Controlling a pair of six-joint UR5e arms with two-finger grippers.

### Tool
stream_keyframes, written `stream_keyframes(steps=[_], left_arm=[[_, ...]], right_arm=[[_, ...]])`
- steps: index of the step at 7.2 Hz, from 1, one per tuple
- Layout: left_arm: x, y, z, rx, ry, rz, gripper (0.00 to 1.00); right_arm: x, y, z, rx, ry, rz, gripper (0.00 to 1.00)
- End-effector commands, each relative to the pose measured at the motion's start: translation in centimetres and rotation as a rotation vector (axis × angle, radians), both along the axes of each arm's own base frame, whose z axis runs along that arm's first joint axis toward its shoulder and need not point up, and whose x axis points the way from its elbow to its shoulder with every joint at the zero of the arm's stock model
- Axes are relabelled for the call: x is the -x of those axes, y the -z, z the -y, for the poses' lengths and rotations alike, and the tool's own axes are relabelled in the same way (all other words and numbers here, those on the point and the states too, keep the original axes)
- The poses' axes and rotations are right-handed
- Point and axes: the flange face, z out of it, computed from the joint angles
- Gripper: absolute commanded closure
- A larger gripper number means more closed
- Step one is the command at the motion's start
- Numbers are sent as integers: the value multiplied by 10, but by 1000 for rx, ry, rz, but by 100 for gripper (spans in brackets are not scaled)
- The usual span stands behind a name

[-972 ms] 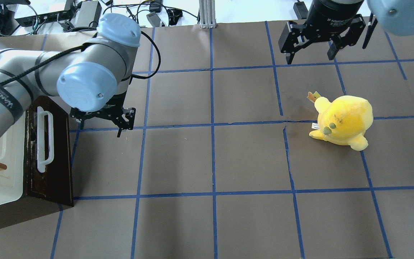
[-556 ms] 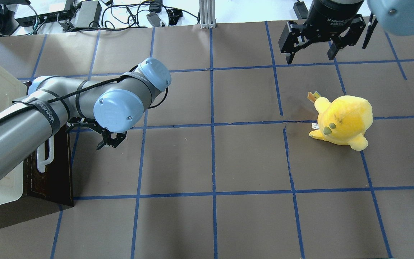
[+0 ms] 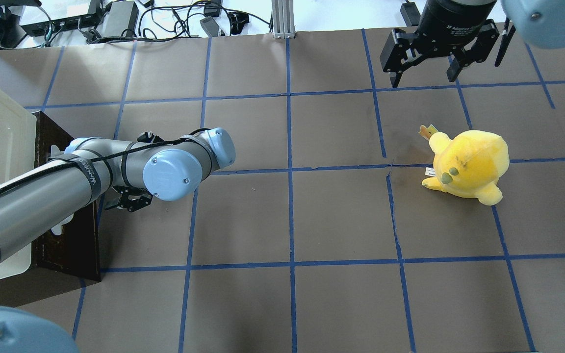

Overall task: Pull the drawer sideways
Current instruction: 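Reach the left gripper down and close it on the white drawer handle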

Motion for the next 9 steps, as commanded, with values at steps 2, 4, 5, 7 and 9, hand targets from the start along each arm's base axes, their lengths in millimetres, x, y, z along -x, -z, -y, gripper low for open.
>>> stream_keyframes(steps=[2,4,5,7,9], left_arm=[[-28,3,2,20,-16,67,8],[-41,8,-2,51,-22,117,14],[-41,9,-1,52,-23,117,39],[-41,12,0,51,-23,119,72],[-40,17,0,54,-23,121,88]], right_arm=[[0,0,0,0,0,0,0],[0,0,0,0,0,0,0],[0,0,0,0,-2,0,0],[0,0,0,0,0,-2,0],[0,0,0,0,0,0,0]])
